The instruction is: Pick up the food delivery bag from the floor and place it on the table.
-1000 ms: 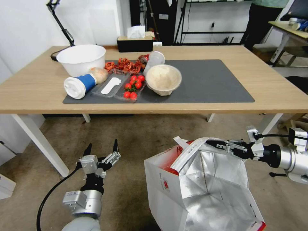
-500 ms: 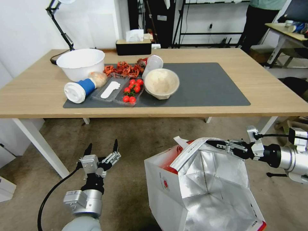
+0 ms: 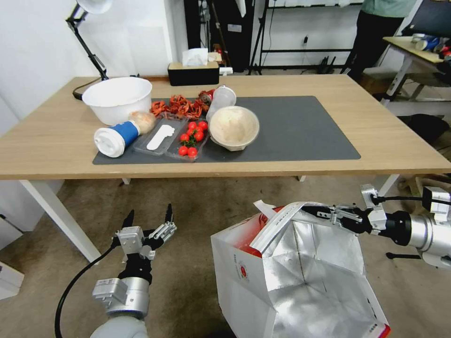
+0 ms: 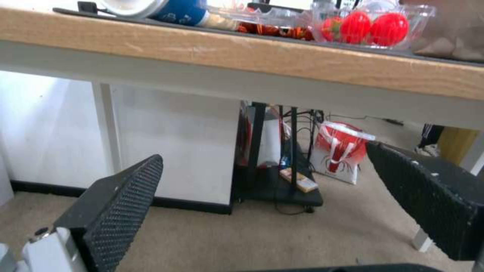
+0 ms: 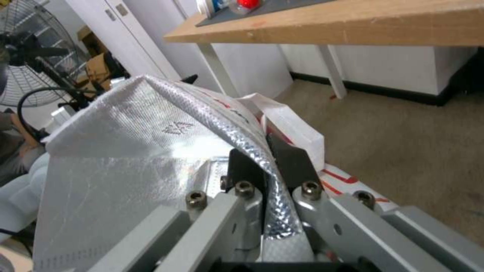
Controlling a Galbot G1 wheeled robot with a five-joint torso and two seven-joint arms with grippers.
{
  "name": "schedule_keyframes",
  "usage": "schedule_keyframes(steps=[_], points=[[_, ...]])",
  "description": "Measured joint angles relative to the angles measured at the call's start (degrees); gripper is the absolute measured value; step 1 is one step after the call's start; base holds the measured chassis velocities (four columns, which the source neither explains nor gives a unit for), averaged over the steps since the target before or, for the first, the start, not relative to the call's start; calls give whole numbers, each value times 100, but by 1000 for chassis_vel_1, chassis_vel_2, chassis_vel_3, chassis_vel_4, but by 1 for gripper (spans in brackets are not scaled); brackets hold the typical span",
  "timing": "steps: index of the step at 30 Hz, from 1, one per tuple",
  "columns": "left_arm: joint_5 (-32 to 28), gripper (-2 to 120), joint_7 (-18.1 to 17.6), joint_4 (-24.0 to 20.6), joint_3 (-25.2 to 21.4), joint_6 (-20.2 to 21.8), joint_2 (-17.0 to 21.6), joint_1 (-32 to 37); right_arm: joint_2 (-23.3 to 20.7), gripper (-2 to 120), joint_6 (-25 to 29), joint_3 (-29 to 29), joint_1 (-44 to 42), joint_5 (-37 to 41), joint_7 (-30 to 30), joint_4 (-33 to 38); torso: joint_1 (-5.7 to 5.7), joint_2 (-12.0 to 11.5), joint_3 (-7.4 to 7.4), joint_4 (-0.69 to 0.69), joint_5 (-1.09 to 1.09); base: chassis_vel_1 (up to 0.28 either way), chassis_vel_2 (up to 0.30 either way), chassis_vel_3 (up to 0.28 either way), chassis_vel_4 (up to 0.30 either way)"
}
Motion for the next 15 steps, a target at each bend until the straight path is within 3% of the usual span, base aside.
schedule_keyframes(steps=[15], points=[[6,100,-3,-6,-2,-8,6,-2,28,0,-1,6,-8,-24,-15,9,148,362,214,0,0,0,0,0,0]])
